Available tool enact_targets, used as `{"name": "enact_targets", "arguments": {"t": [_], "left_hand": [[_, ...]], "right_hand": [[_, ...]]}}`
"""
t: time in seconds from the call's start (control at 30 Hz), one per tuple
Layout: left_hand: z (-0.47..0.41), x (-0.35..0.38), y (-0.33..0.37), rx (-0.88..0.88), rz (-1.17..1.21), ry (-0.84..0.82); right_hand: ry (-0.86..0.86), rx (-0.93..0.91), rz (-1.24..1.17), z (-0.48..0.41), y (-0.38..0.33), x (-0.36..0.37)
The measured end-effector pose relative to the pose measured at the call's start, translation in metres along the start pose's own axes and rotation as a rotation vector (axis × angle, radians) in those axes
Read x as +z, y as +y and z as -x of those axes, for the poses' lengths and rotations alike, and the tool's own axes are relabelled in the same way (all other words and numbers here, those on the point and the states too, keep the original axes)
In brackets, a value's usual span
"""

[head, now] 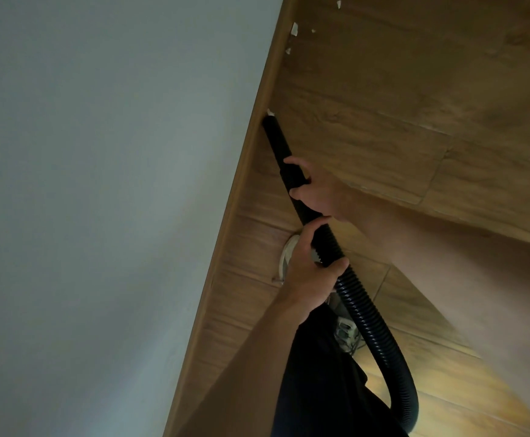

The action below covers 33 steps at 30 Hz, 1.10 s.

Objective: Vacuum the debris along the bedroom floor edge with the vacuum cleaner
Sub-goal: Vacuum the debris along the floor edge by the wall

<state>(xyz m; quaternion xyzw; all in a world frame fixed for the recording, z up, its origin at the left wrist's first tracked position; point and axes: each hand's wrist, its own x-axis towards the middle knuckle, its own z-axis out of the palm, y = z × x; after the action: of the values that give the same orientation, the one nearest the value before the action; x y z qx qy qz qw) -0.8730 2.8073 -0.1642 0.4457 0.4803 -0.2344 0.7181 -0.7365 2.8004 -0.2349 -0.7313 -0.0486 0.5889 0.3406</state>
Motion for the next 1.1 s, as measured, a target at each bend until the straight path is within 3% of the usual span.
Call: {"name": "enact_targets", "arguments": {"t": [0.43,0.67,1.1], "left_hand": [[0.0,0.013,0.024,0.001,0.003,-0.045],[-0.021,0.05,0.022,0.077,-0.114,0.082],[-0.053,0.067,0.039,0.174,-0.224,0.103]], "right_hand": [[-0.018,0.017,0.068,-0.004,-0.014,-0.023],[-0.022,0.003,0.028,-0.007,-0.007,-0.051],[-0.022,0.011,0.015,-0.03,-0.014,-0.094]]}}
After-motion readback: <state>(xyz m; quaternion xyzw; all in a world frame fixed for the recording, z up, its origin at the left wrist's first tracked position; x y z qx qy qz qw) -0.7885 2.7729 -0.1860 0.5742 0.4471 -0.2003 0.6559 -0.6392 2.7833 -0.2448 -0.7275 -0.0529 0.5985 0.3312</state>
